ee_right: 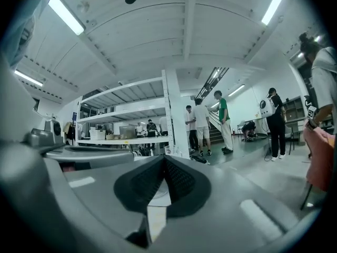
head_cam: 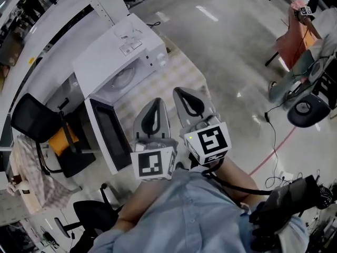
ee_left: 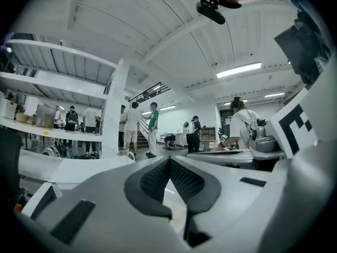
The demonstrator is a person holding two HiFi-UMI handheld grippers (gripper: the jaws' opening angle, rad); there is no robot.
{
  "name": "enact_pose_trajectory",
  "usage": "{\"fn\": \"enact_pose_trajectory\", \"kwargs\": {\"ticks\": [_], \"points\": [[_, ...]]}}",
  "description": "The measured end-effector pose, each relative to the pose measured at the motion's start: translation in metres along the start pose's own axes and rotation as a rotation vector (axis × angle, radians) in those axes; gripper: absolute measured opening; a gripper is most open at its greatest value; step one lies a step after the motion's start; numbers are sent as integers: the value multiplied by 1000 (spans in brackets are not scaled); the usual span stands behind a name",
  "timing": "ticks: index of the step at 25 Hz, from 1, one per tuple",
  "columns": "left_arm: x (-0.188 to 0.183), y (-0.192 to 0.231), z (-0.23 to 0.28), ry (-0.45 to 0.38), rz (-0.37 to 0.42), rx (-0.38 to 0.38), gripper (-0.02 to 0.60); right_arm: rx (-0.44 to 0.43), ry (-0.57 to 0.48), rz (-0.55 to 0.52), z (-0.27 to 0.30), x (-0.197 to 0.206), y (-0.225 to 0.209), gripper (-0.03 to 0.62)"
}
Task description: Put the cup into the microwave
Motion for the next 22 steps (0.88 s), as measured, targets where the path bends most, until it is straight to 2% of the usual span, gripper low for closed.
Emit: {"fn": "enact_pose_trajectory", "kwargs": {"ticks": [4, 10, 22], "points": [[-12, -13, 24, 5, 40, -26, 6, -24, -21, 19, 10, -11, -31, 2], [-31, -23, 47, -37, 68, -62, 6, -75, -50, 22, 24, -27, -57, 2], [-38, -6, 72, -92, 43, -144, 6, -150, -65, -33, 58, -37, -69, 2]]}}
Point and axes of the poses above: the fingertips, and each gripper's own axes: z forward along the fingers, y to its left, x out of its underside, the point moved 7 cm from there along -z, backward along the fingers, and after that the axes turned 7 degrees about -x, right-handed, at the moved point
